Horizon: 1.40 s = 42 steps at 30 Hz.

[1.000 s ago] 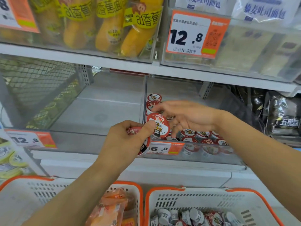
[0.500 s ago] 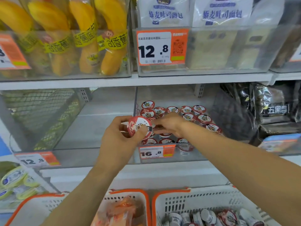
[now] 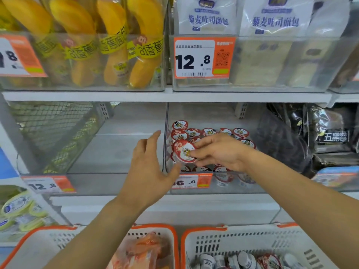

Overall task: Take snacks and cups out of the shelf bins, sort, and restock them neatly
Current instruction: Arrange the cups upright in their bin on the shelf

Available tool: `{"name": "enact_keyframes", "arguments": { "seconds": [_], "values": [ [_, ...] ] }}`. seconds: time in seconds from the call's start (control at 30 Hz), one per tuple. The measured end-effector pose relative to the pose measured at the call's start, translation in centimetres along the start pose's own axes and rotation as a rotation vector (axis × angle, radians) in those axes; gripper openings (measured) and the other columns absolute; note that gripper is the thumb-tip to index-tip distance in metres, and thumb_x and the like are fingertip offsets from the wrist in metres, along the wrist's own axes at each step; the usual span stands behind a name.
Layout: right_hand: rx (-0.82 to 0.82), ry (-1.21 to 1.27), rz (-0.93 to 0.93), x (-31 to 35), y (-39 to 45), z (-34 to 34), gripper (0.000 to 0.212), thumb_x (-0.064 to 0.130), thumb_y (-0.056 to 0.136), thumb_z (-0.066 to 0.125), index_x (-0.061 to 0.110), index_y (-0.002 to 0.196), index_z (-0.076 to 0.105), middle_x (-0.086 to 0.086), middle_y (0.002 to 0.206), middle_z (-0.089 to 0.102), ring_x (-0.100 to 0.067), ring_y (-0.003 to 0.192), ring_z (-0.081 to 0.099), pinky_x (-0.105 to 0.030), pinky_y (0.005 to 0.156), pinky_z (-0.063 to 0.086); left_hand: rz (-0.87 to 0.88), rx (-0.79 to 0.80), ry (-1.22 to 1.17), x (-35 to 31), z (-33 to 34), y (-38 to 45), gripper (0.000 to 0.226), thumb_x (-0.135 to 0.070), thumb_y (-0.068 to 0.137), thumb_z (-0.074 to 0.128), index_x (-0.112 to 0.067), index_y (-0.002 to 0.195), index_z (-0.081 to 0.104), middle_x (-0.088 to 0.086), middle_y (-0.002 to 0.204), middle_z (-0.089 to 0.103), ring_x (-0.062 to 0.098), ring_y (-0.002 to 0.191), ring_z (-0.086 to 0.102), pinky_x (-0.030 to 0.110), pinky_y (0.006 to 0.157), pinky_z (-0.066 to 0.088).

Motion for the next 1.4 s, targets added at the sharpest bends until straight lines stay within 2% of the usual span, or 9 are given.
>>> {"name": "enact_keyframes", "arguments": {
  "seconds": [0.07,0.23,0.4,0.53,0.8,1.0,1.13,1.33,1.4],
  "values": [
    [-0.041,-0.097,0.068,-0.9,0.7,-0.7,0.034,0.002,0.084,0.077,-0.001,0.116,0.066,-0.014,0.105,0.075,-0.022,0.088,0.076,-0.025,0.075,0.061,-0.04,0.129,0.093,1.1,1.2,-0.6,0.104,-0.054,0.078,0.076,-0.024,0.156,0.014,-0.003,0.148,0.039,0.015,0.134,0.043,0.032,0.108,0.039],
    [-0.069,-0.554,0.076,-1.9,2.6,0.6,0.016,0.029,0.083,0.082,0.02,0.094,0.074,0.0,0.103,0.074,-0.017,0.098,0.07,-0.037,0.096,0.056,-0.02,0.129,0.209,1.8,1.8,-0.8,0.079,-0.054,0.084,0.071,-0.031,0.147,0.031,-0.009,0.131,0.063,0.016,0.113,0.063,0.033,0.093,0.051],
    [-0.052,-0.478,0.177,-1.4,3.9,0.3,0.039,0.028,0.088,0.077,0.003,0.116,0.067,-0.012,0.107,0.073,-0.014,0.08,0.073,-0.028,0.077,0.062,-0.011,0.067,0.218,2.0,1.9,-0.6,0.076,-0.057,0.084,0.068,-0.032,0.146,0.032,-0.009,0.122,0.067,0.017,0.104,0.065,0.034,0.087,0.053],
    [-0.272,-0.515,0.039,0.9,6.0,-1.3,0.036,0.03,0.091,0.075,0.01,0.116,0.062,-0.01,0.103,0.073,-0.021,0.079,0.076,-0.038,0.077,0.063,-0.004,0.051,0.232,2.4,2.0,-0.4,0.076,-0.06,0.083,0.067,-0.035,0.145,0.031,-0.012,0.125,0.065,0.013,0.107,0.065,0.032,0.089,0.052],
    [-0.158,-0.322,0.209,-1.1,7.0,0.5,0.035,0.009,0.092,0.072,-0.004,0.123,0.061,-0.015,0.103,0.068,-0.017,0.071,0.069,-0.024,0.056,0.06,0.027,0.038,0.239,2.1,1.9,-0.3,0.071,-0.061,0.085,0.064,-0.035,0.141,0.029,-0.014,0.126,0.065,0.01,0.103,0.065,0.026,0.086,0.049],
    [-0.289,-0.441,0.05,0.6,8.8,-1.1,0.052,0.033,0.088,0.077,0.012,0.131,0.057,-0.01,0.121,0.065,-0.022,0.087,0.072,-0.035,0.075,0.063,0.027,0.045,0.274,2.1,1.9,-0.2,0.069,-0.063,0.086,0.061,-0.037,0.138,0.026,-0.014,0.127,0.064,0.009,0.102,0.065,0.025,0.086,0.05],
    [-0.317,-0.719,-0.175,2.6,10.2,0.0,0.046,0.039,0.09,0.073,0.021,0.132,0.061,-0.003,0.139,0.059,-0.023,0.126,0.057,-0.036,0.105,0.048,0.025,0.05,0.273,1.9,2.0,-0.1,0.067,-0.063,0.085,0.062,-0.035,0.137,0.029,-0.013,0.128,0.064,0.01,0.101,0.067,0.026,0.086,0.051],
    [-0.328,-0.813,-0.199,3.1,11.1,0.0,0.041,0.032,0.092,0.071,0.019,0.13,0.064,-0.002,0.144,0.054,-0.021,0.134,0.048,-0.031,0.111,0.038,0.051,0.05,0.288,1.7,2.0,-0.2,0.065,-0.065,0.085,0.06,-0.036,0.134,0.028,-0.014,0.13,0.063,0.011,0.103,0.067,0.025,0.087,0.051],
    [-0.367,-0.893,-0.27,4.3,11.3,0.0,0.048,0.035,0.095,0.065,0.022,0.14,0.056,-0.006,0.153,0.039,-0.025,0.142,0.036,-0.034,0.116,0.031,0.047,0.053,0.298,1.8,2.0,-0.1,0.065,-0.066,0.084,0.06,-0.035,0.132,0.029,-0.014,0.131,0.062,0.011,0.102,0.068,0.025,0.086,0.052]
  ]
}}
Point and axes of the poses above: each hand's wrist, its own y-axis towards the middle knuckle, its own z-axis out of the palm, x = y × z, the point moved 9 cm from there along y, towards the middle knuckle
